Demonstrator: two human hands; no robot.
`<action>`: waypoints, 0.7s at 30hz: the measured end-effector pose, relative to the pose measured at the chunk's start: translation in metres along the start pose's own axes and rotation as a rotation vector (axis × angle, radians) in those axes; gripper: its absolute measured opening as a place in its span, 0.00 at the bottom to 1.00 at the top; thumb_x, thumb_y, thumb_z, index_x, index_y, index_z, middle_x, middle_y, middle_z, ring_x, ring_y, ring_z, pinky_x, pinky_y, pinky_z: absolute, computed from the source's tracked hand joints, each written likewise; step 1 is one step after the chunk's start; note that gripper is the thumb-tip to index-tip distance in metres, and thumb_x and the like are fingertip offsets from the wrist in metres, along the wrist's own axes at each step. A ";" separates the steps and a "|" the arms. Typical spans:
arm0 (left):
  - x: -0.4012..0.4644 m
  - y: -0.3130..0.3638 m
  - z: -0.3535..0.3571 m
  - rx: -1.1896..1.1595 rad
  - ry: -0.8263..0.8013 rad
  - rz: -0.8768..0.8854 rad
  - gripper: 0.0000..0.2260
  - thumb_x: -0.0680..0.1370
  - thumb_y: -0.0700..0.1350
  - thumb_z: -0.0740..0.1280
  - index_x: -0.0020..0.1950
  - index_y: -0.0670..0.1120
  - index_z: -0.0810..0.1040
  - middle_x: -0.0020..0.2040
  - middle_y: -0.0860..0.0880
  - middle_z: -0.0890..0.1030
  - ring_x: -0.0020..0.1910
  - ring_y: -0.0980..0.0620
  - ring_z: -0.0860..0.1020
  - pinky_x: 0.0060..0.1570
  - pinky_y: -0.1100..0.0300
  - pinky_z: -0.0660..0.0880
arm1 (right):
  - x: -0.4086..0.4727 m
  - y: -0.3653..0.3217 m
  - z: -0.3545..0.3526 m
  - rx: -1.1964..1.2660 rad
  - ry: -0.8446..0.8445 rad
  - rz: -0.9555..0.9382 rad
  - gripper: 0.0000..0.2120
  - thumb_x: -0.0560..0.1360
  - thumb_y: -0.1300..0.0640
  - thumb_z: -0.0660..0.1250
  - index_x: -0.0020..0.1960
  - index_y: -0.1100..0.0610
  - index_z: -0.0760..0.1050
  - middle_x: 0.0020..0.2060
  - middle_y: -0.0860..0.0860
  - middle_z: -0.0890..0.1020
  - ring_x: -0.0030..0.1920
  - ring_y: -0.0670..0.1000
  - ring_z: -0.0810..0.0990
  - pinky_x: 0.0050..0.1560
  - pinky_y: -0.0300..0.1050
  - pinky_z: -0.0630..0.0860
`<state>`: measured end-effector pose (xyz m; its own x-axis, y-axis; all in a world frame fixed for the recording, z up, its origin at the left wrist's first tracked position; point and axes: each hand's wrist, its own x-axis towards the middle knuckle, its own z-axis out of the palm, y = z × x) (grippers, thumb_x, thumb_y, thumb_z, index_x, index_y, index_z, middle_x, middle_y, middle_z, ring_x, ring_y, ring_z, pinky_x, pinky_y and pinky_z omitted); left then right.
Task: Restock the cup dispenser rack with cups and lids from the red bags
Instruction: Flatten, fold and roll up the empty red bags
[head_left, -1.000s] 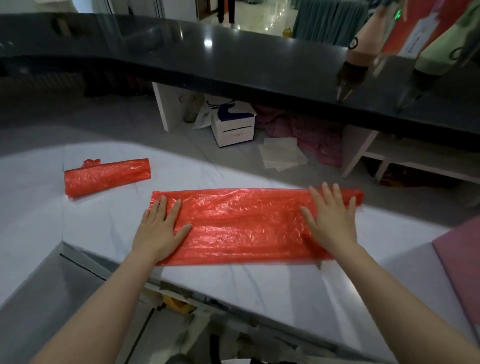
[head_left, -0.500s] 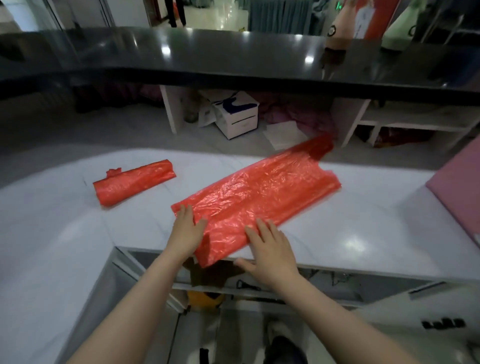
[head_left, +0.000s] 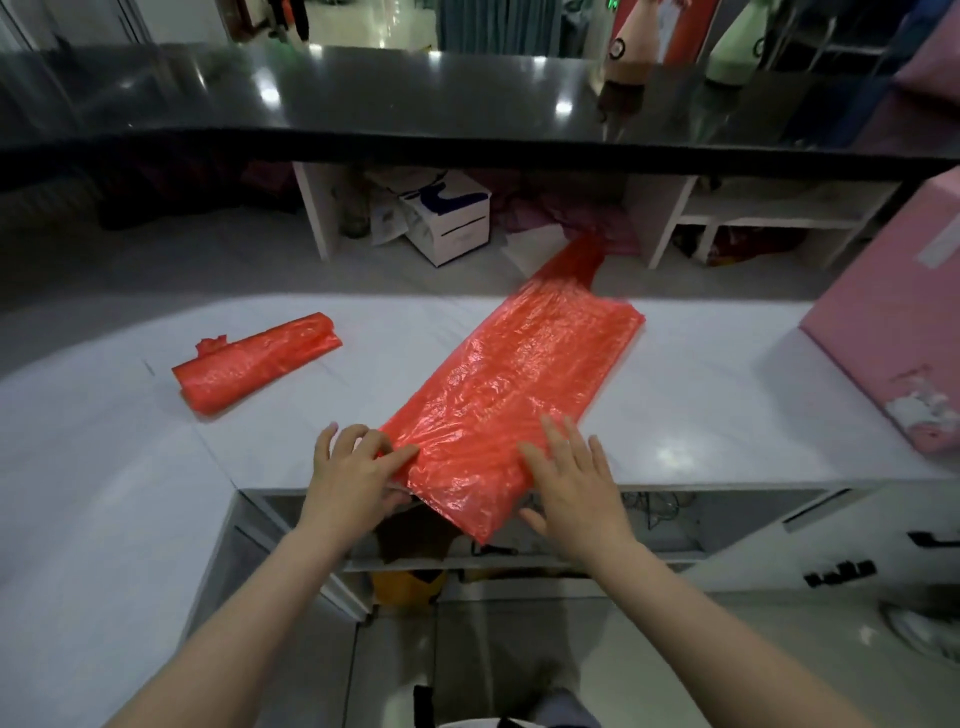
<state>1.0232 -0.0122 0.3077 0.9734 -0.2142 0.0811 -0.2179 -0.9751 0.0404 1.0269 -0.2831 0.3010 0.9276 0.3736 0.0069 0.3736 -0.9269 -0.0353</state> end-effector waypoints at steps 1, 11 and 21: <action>0.000 0.003 0.000 0.010 0.020 0.016 0.26 0.68 0.60 0.74 0.64 0.55 0.78 0.53 0.48 0.79 0.60 0.41 0.74 0.66 0.37 0.59 | -0.002 -0.010 0.001 -0.007 0.036 -0.082 0.38 0.65 0.44 0.76 0.71 0.51 0.65 0.74 0.60 0.62 0.74 0.63 0.59 0.70 0.67 0.61; 0.008 0.009 0.009 -0.061 0.160 0.450 0.25 0.63 0.49 0.80 0.58 0.44 0.82 0.59 0.45 0.81 0.59 0.44 0.79 0.58 0.43 0.74 | -0.010 0.019 0.012 -0.003 -0.219 -0.234 0.37 0.81 0.48 0.56 0.73 0.37 0.30 0.74 0.45 0.31 0.73 0.52 0.28 0.71 0.54 0.29; 0.022 0.013 -0.005 -0.132 0.248 0.540 0.10 0.67 0.45 0.77 0.47 0.44 0.86 0.47 0.47 0.85 0.40 0.47 0.84 0.38 0.53 0.81 | -0.032 0.059 0.010 0.106 -0.142 -0.059 0.26 0.82 0.52 0.52 0.77 0.41 0.49 0.78 0.47 0.46 0.78 0.52 0.43 0.74 0.51 0.37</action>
<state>1.0415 -0.0292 0.3149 0.6810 -0.6410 0.3539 -0.6984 -0.7139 0.0508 1.0196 -0.3495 0.2884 0.8912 0.4350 -0.1289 0.4172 -0.8973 -0.1442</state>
